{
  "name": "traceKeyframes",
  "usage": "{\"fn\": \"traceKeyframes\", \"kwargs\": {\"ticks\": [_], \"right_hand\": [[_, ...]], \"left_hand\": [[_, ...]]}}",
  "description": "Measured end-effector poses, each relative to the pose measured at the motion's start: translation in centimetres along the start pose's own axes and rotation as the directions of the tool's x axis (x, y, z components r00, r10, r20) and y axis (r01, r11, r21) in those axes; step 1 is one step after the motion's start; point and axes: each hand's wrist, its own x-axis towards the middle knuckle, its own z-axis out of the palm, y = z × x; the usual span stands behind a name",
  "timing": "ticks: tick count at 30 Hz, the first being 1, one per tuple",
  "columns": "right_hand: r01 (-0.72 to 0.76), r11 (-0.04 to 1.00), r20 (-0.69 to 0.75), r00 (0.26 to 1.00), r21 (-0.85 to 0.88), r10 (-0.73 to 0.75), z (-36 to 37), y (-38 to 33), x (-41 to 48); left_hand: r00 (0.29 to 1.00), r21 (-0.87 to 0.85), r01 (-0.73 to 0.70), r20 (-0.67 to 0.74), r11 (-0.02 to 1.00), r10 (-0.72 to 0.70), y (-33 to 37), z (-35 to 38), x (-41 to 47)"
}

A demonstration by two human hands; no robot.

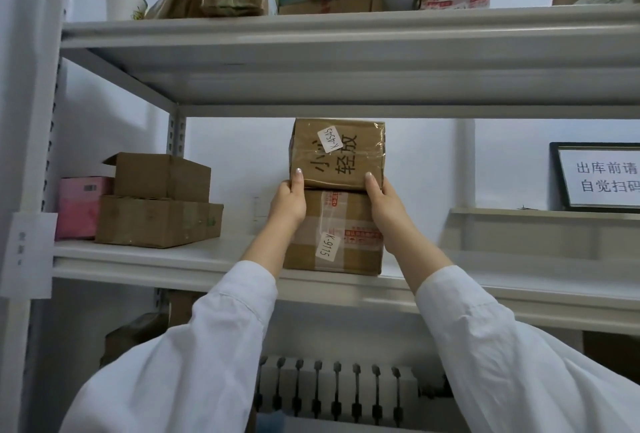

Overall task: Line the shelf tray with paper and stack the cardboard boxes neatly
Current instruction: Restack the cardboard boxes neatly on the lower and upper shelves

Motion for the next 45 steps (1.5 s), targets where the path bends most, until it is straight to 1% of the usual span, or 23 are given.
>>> {"fn": "traceKeyframes", "kwargs": {"ticks": [2, 4, 6, 8, 11, 14, 15, 17, 19, 20, 24, 26, 28, 31, 33, 35, 40, 43, 45], "right_hand": [[-0.032, 0.999, -0.047, 0.998, 0.019, 0.033, 0.1, 0.3, -0.3], [-0.026, 0.999, -0.105, 0.994, 0.045, 0.03, 0.0, 0.8, -0.9], [0.021, 0.998, -0.149, 0.989, 0.053, -0.013, -0.2, 1.0, -1.7], [0.074, 0.996, -0.178, 0.982, 0.044, -0.065, -0.7, 1.1, -2.6], [0.183, 0.983, -0.214, 0.96, -0.001, -0.179, -1.9, 1.5, -4.7], [0.272, 0.961, -0.216, 0.937, -0.045, -0.275, -3.1, 2.6, -7.2], [0.293, 0.954, -0.203, 0.932, -0.069, -0.301, -3.6, 3.2, -7.9], [0.305, 0.947, -0.177, 0.931, -0.104, -0.319, -4.7, 4.4, -9.3], [0.297, 0.948, -0.171, 0.934, -0.119, -0.314, -6.0, 5.7, -10.6], [0.299, 0.946, -0.174, 0.932, -0.123, -0.317, -6.6, 6.4, -11.1], [0.262, 0.946, -0.18, 0.938, -0.192, -0.296, -9.9, 9.8, -13.8], [0.197, 0.955, -0.189, 0.952, -0.221, -0.24, -11.6, 11.4, -15.0], [0.119, 0.959, -0.166, 0.972, -0.259, -0.165, -13.0, 12.7, -15.7], [-0.041, 0.941, -0.122, 0.993, -0.337, -0.001, -14.9, 14.7, -15.6], [-0.139, 0.92, -0.106, 0.989, -0.367, 0.108, -16.0, 15.9, -15.4], [-0.224, 0.891, -0.107, 0.974, -0.395, 0.198, -17.0, 17.1, -15.2], [-0.403, 0.829, -0.121, 0.914, -0.387, 0.388, -19.3, 20.9, -15.1], [-0.527, 0.748, -0.13, 0.842, -0.403, 0.524, -20.8, 23.9, -15.4], [-0.639, 0.662, -0.134, 0.751, -0.392, 0.646, -21.5, 26.3, -15.8]], "left_hand": [[1.0, 0.009, -0.012, -0.025, 1.0, 0.012, -0.1, 0.2, -0.3], [0.994, 0.028, -0.054, -0.089, 0.998, 0.056, -0.4, 0.4, -0.8], [0.974, 0.071, -0.133, -0.178, 0.989, 0.143, -0.6, 0.6, -1.7], [0.937, 0.126, -0.234, -0.234, 0.964, 0.258, -0.7, 0.9, -3.1], [0.864, 0.202, -0.396, -0.247, 0.896, 0.438, -1.2, 2.0, -5.6], [0.793, 0.177, -0.521, -0.263, 0.835, 0.55, -1.8, 3.5, -8.4], [0.79, 0.139, -0.548, -0.239, 0.825, 0.565, -2.2, 4.1, -9.3], [0.819, 0.006, -0.565, -0.117, 0.825, 0.562, -3.0, 5.1, -10.8], [0.852, -0.136, -0.519, -0.008, 0.844, 0.523, -3.8, 6.2, -12.2], [0.867, -0.193, -0.485, 0.025, 0.853, 0.498, -4.2, 6.5, -12.6], [0.922, -0.26, -0.339, 0.1, 0.904, 0.375, -6.8, 8.5, -15.2], [0.949, -0.299, -0.243, 0.123, 0.923, 0.29, -8.3, 10.0, -16.3], [0.97, -0.303, -0.138, 0.152, 0.943, 0.191, -9.8, 11.6, -17.3], [0.976, -0.299, 0.064, 0.218, 0.952, 0.003, -11.5, 14.6, -18.2], [0.951, -0.284, 0.214, 0.28, 0.935, -0.133, -12.3, 16.5, -18.5], [0.912, -0.25, 0.329, 0.333, 0.911, -0.238, -13.0, 18.2, -18.7], [0.809, -0.187, 0.528, 0.408, 0.828, -0.424, -15.5, 21.9, -19.5], [0.756, -0.107, 0.597, 0.407, 0.795, -0.513, -17.4, 23.8, -20.5], [0.719, -0.052, 0.639, 0.395, 0.767, -0.572, -19.0, 25.0, -21.4]]}}
